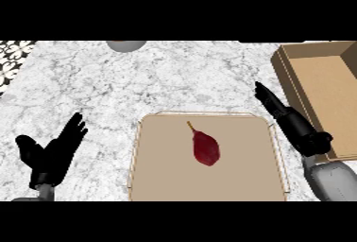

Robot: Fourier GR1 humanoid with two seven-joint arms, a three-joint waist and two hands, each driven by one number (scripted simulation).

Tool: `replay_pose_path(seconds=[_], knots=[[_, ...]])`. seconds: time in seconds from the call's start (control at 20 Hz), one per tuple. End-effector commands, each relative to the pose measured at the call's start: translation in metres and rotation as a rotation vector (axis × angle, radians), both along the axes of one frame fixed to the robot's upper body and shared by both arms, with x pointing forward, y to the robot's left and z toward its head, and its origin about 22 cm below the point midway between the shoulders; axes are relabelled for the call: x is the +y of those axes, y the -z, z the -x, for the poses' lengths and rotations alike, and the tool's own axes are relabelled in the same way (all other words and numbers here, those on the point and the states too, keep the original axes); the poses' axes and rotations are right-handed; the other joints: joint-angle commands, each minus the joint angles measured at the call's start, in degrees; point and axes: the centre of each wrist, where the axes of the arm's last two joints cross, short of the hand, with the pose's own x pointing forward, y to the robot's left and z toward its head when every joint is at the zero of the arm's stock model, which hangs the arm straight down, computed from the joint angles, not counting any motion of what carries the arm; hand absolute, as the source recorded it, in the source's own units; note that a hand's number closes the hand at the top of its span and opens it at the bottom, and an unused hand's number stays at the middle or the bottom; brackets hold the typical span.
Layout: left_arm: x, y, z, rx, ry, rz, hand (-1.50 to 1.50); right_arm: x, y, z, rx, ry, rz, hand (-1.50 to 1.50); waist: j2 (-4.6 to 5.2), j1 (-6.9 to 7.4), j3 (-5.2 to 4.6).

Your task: Pick the pear from the tray and place it in the cardboard box

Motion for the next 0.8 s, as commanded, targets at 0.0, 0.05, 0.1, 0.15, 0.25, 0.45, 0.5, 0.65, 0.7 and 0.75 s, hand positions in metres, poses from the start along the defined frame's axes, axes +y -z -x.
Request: replay_pose_path(seconds=[0.0, 0.05, 0.1, 0.15, 0.25, 0.45, 0.5, 0.65, 0.7, 0.75], knots=[[0.000, -0.022, -0.008, -0.097, 0.048, -0.070, 0.00, -0.013, -0.004, -0.006, -0.031, -0.002, -0.164, -1.50, 0.06, -0.21, -0.67], [-0.018, -0.042, -0.025, -0.194, 0.121, -0.139, 0.00, -0.019, -0.019, -0.023, -0.057, -0.003, -0.259, -1.50, 0.24, -0.10, -0.52], [-0.014, -0.049, -0.031, -0.275, 0.171, -0.171, 0.00, -0.019, -0.017, -0.026, -0.094, 0.021, -0.385, -1.50, 0.55, -0.30, -0.42], [-0.007, -0.062, -0.033, -0.338, 0.212, -0.240, 0.00, -0.020, -0.010, -0.023, -0.114, 0.033, -0.483, -1.50, 0.50, -0.36, -0.23], [-0.015, -0.103, -0.049, -0.507, 0.293, -0.334, 0.00, -0.021, -0.027, -0.035, -0.158, 0.026, -0.671, -1.50, 0.23, -1.44, 0.16], [-0.034, -0.087, -0.054, -0.523, 0.412, -0.333, 0.00, -0.084, 0.013, -0.043, -0.112, 0.019, -0.517, -1.50, 1.27, 1.22, -0.47], [-0.037, -0.105, -0.057, -0.527, 0.427, -0.333, 0.00, -0.086, 0.027, -0.040, -0.133, 0.010, -0.528, -1.50, 1.31, 1.87, -0.35], [-0.041, -0.090, -0.048, -0.518, 0.431, -0.317, 0.00, -0.088, 0.043, -0.037, -0.248, -0.082, -0.424, -1.50, 1.14, 2.34, -0.41], [-0.054, -0.089, -0.056, -0.510, 0.430, -0.314, 0.00, -0.083, 0.023, -0.055, -0.289, -0.122, -0.382, -1.50, 0.99, 1.57, -0.50], [-0.052, -0.087, -0.058, -0.518, 0.433, -0.334, 0.00, -0.086, 0.035, -0.048, -0.314, -0.144, -0.368, -1.50, 1.15, 1.55, -0.47]])
